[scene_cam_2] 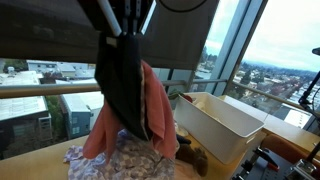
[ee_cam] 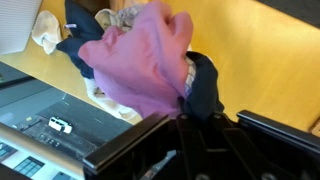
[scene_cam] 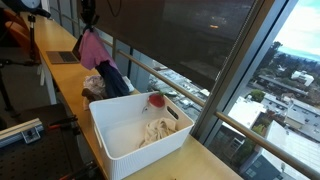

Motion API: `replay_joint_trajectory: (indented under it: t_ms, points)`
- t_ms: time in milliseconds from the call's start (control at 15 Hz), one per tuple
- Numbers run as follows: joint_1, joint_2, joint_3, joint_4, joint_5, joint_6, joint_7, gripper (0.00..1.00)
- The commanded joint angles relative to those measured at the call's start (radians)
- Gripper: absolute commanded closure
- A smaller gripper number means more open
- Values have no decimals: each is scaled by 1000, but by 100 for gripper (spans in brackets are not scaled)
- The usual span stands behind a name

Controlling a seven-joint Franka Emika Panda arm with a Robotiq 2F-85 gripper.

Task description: Remove the items from the storage container and put them on the left side of the table.

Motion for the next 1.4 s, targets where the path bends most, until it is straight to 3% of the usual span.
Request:
replay_joint_trajectory:
  t_ms: [0, 200, 400, 867, 1267, 1333]
  points:
    - [103, 59, -8, 42, -6, -5, 119, 97]
    - [122, 93, -14, 36, 14, 8, 201, 97]
    - [78, 99, -30, 29, 19, 31, 234, 97]
    - [-127, 93, -19, -2, 66, 70, 229, 97]
    - [-298, 169, -12, 23, 111, -10, 219, 97]
    - [-323, 184, -14, 26, 111, -24, 212, 64]
